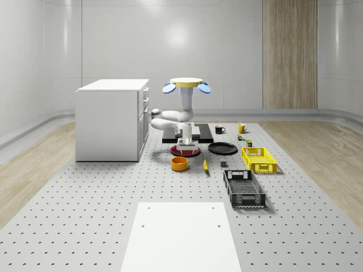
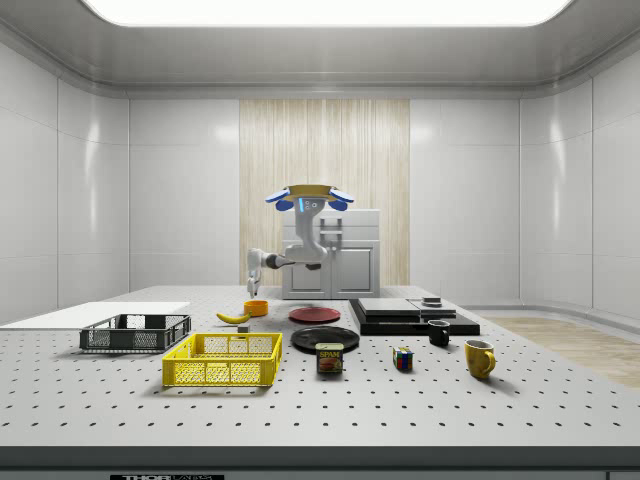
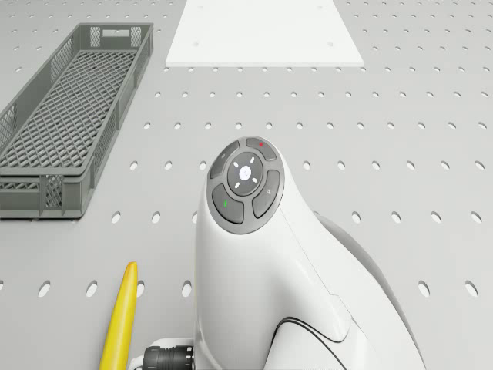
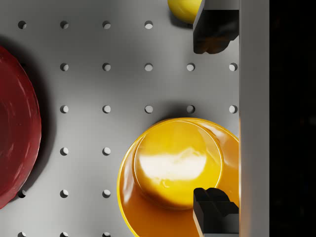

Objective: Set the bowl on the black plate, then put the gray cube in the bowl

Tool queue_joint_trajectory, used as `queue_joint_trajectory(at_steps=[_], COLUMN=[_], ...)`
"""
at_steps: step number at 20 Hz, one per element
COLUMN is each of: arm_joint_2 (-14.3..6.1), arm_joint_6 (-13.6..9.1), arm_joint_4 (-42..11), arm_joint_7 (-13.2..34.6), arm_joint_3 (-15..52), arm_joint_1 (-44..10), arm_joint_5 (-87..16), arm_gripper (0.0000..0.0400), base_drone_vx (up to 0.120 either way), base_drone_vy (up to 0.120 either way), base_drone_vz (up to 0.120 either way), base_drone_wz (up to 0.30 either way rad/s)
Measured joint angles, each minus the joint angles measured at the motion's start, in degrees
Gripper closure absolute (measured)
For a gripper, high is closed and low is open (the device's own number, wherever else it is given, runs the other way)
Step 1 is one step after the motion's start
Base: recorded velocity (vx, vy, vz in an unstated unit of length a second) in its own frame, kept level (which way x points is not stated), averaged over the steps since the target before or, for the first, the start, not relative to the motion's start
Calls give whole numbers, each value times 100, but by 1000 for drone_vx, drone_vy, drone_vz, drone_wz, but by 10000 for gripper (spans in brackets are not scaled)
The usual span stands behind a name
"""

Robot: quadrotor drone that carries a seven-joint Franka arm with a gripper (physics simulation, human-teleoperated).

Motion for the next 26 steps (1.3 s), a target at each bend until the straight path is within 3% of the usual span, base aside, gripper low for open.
queue_joint_trajectory(at_steps=[13, 26], arm_joint_2=[-91, -39], arm_joint_6=[408, 558], arm_joint_4=[231, 401], arm_joint_7=[-62, -132], arm_joint_3=[-929, -1382], arm_joint_1=[-82, -110], arm_joint_5=[-859, -1296], arm_gripper=[0, 0], base_drone_vx=[0, 0], base_drone_vy=[0, 0], base_drone_vz=[0, 0], base_drone_wz=[0, 0])
